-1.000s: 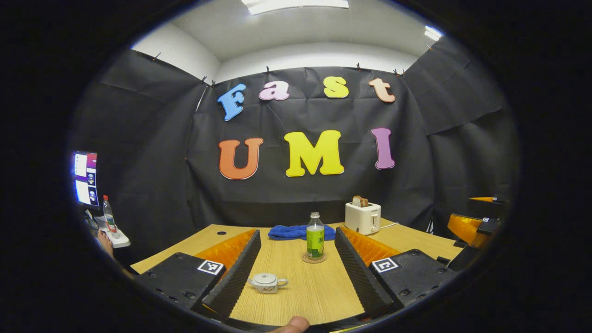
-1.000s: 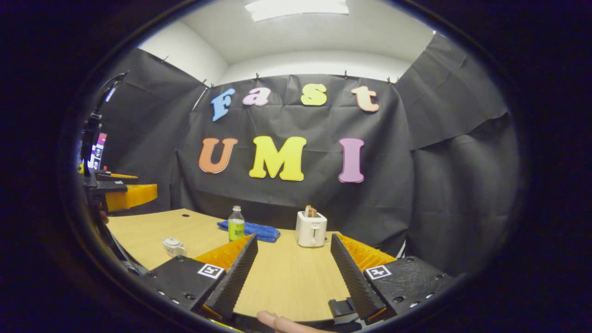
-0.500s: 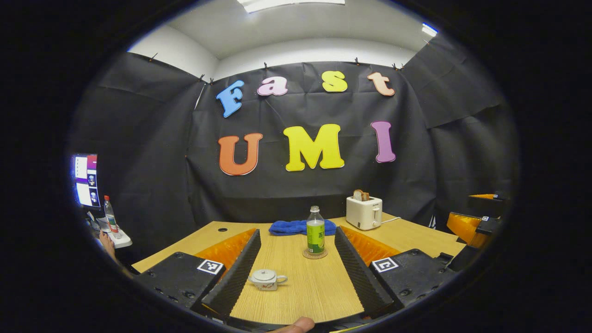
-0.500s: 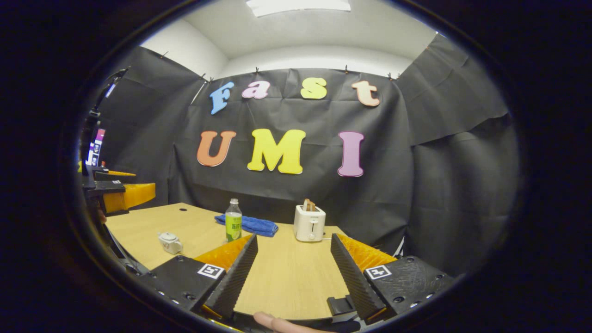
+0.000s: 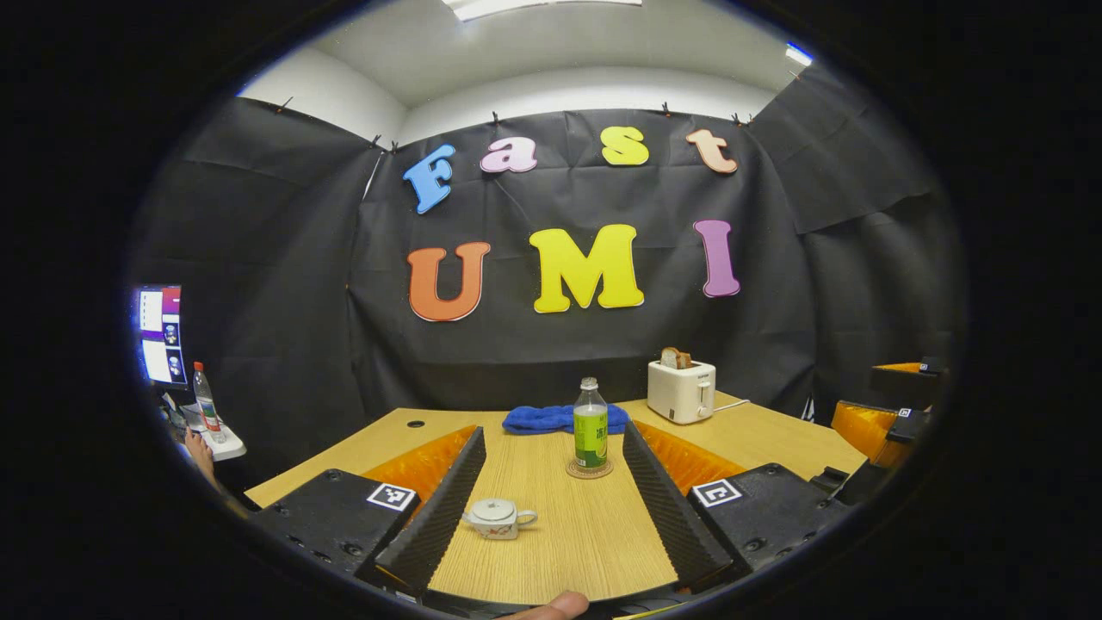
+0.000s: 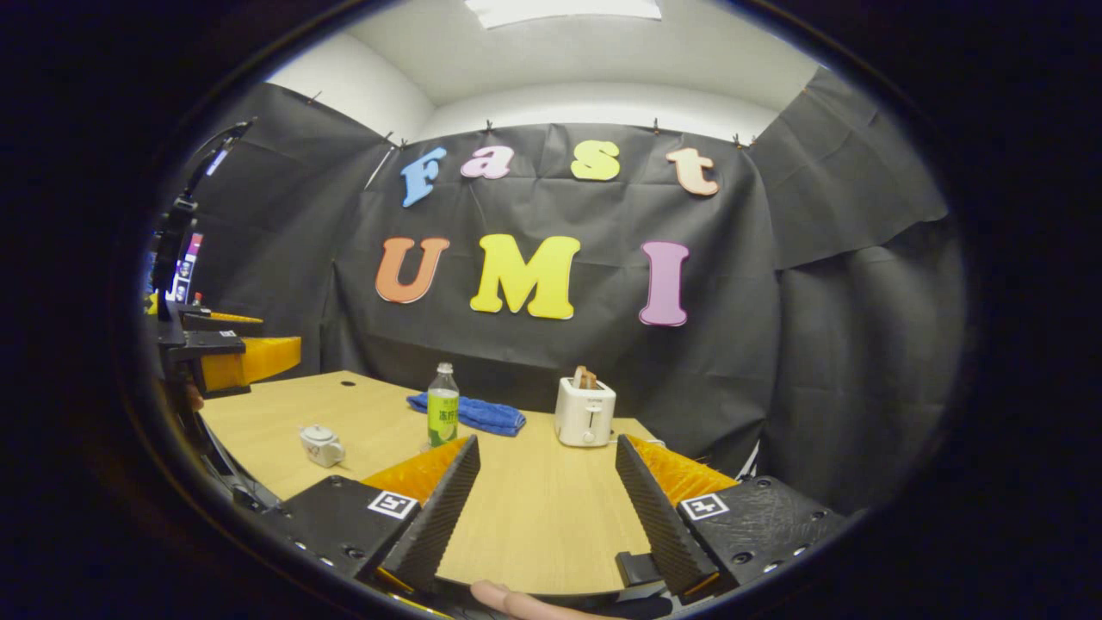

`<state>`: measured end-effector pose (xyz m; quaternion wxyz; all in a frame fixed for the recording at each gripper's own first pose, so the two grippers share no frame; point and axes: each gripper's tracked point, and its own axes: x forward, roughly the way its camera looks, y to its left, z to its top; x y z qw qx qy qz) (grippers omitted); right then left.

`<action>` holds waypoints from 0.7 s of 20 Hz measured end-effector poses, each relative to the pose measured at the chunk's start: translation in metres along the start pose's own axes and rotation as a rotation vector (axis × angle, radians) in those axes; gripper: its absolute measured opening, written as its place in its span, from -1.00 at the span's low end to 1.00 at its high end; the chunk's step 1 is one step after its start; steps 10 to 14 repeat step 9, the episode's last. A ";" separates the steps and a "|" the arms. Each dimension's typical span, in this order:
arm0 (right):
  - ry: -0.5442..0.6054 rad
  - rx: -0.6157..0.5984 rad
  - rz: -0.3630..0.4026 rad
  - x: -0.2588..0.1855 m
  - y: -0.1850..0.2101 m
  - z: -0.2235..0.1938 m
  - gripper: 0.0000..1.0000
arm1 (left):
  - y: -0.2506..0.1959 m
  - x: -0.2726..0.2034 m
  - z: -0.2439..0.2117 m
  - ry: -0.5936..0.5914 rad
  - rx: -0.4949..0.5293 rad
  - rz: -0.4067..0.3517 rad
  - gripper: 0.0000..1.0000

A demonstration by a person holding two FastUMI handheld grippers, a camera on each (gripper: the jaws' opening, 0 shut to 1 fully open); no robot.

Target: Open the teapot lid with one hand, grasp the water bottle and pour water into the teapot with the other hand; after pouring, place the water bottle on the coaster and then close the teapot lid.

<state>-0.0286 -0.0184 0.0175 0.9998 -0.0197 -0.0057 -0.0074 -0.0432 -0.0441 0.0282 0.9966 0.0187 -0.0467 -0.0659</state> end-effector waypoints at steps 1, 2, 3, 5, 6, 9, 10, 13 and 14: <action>0.002 -0.002 0.001 0.001 0.000 0.000 0.89 | 0.000 0.000 -0.001 0.003 -0.001 0.000 1.00; 0.003 -0.001 0.001 0.000 0.001 -0.001 0.84 | 0.000 0.001 -0.002 0.006 -0.001 0.001 1.00; 0.003 0.000 -0.002 0.000 0.000 0.000 0.89 | 0.000 0.001 -0.003 0.006 -0.001 0.002 1.00; 0.003 0.000 -0.005 0.002 -0.001 0.000 0.89 | 0.003 0.002 -0.003 0.007 0.001 0.008 1.00; 0.005 0.000 -0.006 0.002 -0.001 -0.001 0.89 | 0.003 0.001 -0.002 0.005 -0.001 0.009 1.00; 0.018 0.010 0.006 0.002 0.002 -0.004 0.89 | 0.004 0.001 -0.001 0.002 -0.008 0.012 1.00; 0.018 0.010 0.006 0.002 0.002 -0.004 0.89 | 0.004 0.001 -0.001 0.002 -0.008 0.012 1.00; 0.018 0.010 0.006 0.002 0.002 -0.004 0.89 | 0.004 0.001 -0.001 0.002 -0.008 0.012 1.00; 0.018 0.010 0.006 0.002 0.002 -0.004 0.89 | 0.004 0.001 -0.001 0.002 -0.008 0.012 1.00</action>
